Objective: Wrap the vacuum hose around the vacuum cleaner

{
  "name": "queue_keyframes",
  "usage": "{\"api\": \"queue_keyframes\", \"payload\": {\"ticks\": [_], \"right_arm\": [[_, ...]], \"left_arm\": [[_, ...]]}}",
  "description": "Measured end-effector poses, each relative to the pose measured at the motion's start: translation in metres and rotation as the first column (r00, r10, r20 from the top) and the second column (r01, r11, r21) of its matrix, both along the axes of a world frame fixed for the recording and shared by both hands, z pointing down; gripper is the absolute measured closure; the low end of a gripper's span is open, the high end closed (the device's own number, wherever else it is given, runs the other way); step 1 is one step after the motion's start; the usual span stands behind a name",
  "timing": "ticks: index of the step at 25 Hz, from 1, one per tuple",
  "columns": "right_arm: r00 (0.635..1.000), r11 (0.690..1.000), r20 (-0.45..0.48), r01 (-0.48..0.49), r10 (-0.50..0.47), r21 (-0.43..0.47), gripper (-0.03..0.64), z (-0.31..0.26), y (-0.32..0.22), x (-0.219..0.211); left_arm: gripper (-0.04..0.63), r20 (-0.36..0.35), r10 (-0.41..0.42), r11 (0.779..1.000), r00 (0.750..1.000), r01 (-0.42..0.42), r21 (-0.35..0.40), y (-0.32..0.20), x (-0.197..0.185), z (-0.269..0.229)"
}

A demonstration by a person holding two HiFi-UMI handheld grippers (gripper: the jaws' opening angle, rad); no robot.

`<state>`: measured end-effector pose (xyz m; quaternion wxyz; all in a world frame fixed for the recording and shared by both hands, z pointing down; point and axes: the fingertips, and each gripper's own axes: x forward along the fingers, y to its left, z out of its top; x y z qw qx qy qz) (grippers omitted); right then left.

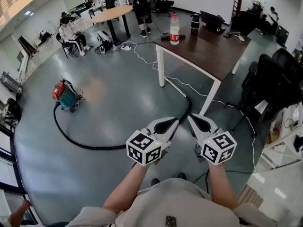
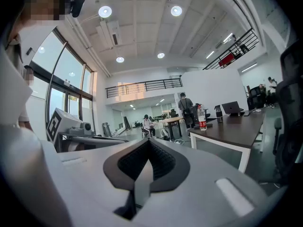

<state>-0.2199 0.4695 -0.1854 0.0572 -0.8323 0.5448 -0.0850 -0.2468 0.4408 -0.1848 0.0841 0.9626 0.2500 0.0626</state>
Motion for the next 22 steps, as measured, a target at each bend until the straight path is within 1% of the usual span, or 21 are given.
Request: {"api": "queue_keyframes", "payload": {"ticks": [12, 22], "right_arm": [[0.999, 1.000, 0.029, -0.016, 0.016, 0.019, 0.591, 0.001, 0.013, -0.001], [0.999, 0.999, 0.043, -0.009, 0.007, 0.036, 0.591, 0.008, 0.026, 0.010]], "left_arm": [[0.595, 0.010, 0.010, 1.000, 1.000, -0.010, -0.004, 0.011, -0.003, 0.002], [0.595, 0.026, 0.001, 1.000, 1.000, -0.001, -0.001, 0.023, 0.011, 0.011]]}}
